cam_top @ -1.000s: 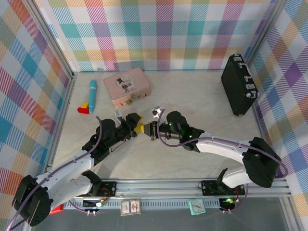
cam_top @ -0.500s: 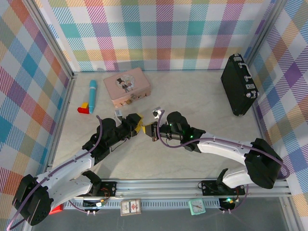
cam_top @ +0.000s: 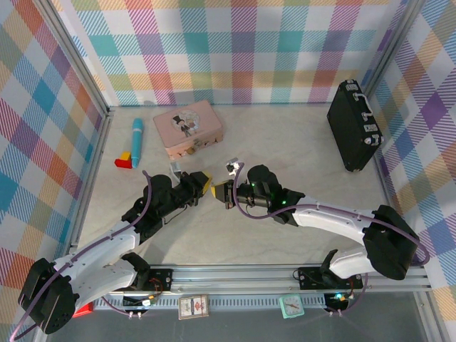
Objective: Unlock the padlock with the key
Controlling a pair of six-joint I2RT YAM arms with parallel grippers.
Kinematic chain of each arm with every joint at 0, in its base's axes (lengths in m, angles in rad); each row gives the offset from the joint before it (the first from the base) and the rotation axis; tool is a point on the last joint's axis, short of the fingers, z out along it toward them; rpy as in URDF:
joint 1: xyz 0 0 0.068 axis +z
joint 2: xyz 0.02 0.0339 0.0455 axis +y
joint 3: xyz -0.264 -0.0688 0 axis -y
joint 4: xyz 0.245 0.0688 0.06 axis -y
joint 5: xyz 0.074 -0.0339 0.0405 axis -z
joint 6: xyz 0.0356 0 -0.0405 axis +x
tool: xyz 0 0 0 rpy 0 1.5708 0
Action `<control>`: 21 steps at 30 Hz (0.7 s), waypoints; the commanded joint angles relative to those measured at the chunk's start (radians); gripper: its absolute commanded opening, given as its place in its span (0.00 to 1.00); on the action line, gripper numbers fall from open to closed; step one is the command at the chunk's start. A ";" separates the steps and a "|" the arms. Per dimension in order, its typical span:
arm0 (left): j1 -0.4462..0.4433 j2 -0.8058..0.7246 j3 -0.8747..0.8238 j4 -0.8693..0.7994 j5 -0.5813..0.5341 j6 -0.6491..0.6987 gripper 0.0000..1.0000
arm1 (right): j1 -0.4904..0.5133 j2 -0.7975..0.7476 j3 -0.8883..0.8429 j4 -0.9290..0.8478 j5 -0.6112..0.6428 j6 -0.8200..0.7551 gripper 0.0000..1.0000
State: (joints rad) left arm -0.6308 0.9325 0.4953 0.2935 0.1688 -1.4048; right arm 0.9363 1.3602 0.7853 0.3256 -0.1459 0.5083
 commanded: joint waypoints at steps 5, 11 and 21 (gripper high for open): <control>-0.009 0.014 0.029 -0.004 -0.018 0.032 0.00 | 0.007 -0.037 -0.003 -0.006 0.023 0.005 0.00; -0.006 0.018 0.062 -0.082 -0.083 0.241 0.00 | 0.005 -0.110 -0.067 0.008 0.166 0.099 0.10; 0.045 0.144 0.167 -0.077 0.080 0.787 0.00 | -0.004 -0.141 -0.254 0.350 0.209 0.316 0.41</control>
State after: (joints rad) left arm -0.5907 1.0603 0.6132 0.2047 0.1574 -0.8501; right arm 0.9344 1.1999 0.5537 0.5018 0.0521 0.7280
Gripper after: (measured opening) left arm 0.045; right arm 0.408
